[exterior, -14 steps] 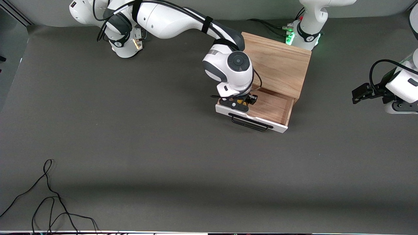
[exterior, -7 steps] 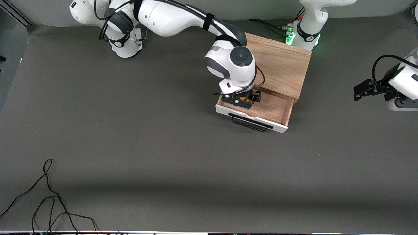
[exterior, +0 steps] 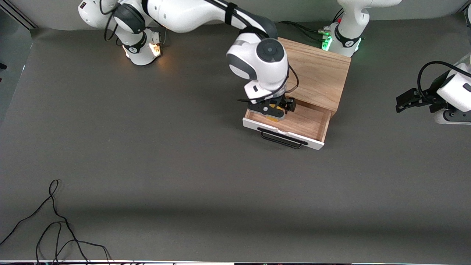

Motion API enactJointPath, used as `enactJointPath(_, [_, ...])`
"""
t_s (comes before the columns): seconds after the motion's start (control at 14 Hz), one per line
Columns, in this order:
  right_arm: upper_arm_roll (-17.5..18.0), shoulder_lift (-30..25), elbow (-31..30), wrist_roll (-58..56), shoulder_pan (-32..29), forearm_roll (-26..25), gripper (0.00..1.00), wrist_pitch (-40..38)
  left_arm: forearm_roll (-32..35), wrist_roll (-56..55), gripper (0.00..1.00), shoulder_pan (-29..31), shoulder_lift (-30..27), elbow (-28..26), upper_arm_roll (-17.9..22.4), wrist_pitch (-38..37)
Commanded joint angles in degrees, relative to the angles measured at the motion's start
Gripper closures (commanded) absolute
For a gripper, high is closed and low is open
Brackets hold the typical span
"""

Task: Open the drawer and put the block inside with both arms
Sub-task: 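Open the right gripper to release the cube into the drawer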

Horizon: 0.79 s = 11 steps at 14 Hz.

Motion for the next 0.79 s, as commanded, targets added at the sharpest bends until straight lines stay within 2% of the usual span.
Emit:
enactJointPath(0.0, [-0.5, -5.8, -1.3, -1.1, -2.7, -1.7, 0.00, -3.5, -0.3, 1.0, 0.00, -1.0, 0.2, 0.6, 1.1, -1.1])
enactJointPath(0.21, [-1.3, -11.9, -4.4, -10.8, -8.0, -1.2, 0.00, -6.7, -0.1, 1.0, 0.00, -0.9, 0.5, 0.6, 1.1, -1.1])
enactJointPath(0.5, [-1.3, -21.6, -13.3, -21.7, -19.8, 4.8, 0.00, -7.7, 0.5, 1.0, 0.00, -0.9, 0.6, 0.6, 1.1, -1.1])
enactJointPath(0.71, [-1.7, -28.2, -20.5, -28.3, -27.4, 5.4, 0.00, -8.0, 0.5, 1.0, 0.00, -0.9, 0.6, 0.6, 1.1, -1.1])
